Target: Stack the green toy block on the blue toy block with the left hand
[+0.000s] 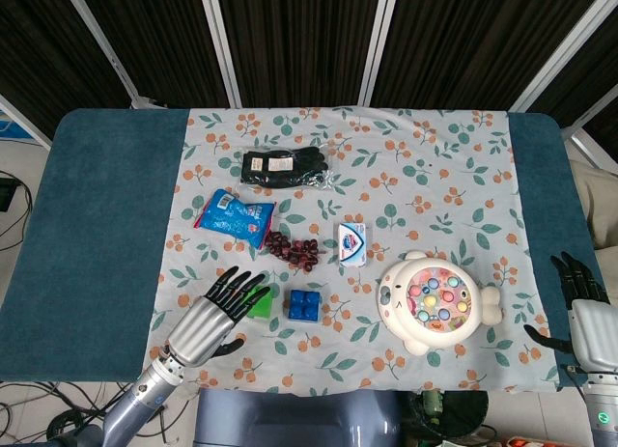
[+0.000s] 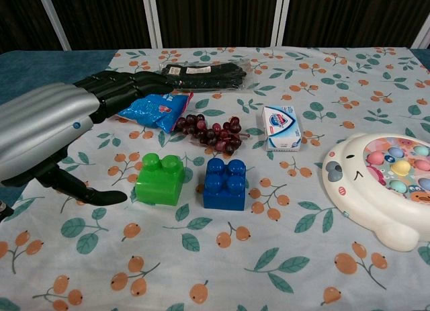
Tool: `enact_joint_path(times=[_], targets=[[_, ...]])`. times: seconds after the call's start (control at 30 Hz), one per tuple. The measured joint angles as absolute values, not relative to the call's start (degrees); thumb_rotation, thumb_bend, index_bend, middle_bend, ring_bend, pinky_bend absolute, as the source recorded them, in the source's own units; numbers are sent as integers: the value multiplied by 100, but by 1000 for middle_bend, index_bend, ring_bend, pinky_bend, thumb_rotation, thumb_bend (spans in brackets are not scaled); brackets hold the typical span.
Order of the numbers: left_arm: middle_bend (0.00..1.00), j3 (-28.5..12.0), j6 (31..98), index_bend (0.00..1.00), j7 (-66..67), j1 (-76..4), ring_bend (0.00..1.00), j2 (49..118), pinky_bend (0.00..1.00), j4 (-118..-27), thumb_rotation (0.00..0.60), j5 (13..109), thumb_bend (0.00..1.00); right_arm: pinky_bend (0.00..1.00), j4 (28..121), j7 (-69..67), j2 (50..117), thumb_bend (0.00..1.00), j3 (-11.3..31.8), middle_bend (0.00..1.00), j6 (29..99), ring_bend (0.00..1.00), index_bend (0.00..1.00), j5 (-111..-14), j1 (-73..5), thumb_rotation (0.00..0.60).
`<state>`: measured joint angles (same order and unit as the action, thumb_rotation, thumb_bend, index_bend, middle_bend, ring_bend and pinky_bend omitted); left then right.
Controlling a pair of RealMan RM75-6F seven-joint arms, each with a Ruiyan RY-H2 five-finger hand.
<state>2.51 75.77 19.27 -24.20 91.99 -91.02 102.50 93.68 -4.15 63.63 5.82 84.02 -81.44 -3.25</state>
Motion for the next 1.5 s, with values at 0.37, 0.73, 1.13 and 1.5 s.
enact_joint_path(times=[0.37, 0.73, 1.13, 1.5], targets=[[0, 192, 7517, 0, 1975, -2420, 0, 9187, 28, -9155, 600, 10120, 16, 189, 9377, -415, 6359, 119, 580, 0, 8403, 0, 0, -8146, -323, 600], [0, 109, 7426, 0, 2071, -2456, 0, 9208, 28, -9222, 600, 9999, 16, 189, 9380, -436, 6352, 119, 583, 0, 8392, 0, 0, -8131, -323, 600], [0, -66, 7149, 0, 2430, -2493, 0, 9286, 29, -9359, 600, 9497, 16, 189, 9391, -467, 6347, 119, 595, 0, 8355, 0, 0, -8082, -328, 600], [0, -640, 6416, 29, 4465, -2725, 7, 9385, 104, -10103, 600, 7227, 90, 189, 9408, -508, 6335, 119, 605, 0, 8315, 0, 0, -8037, -334, 600]])
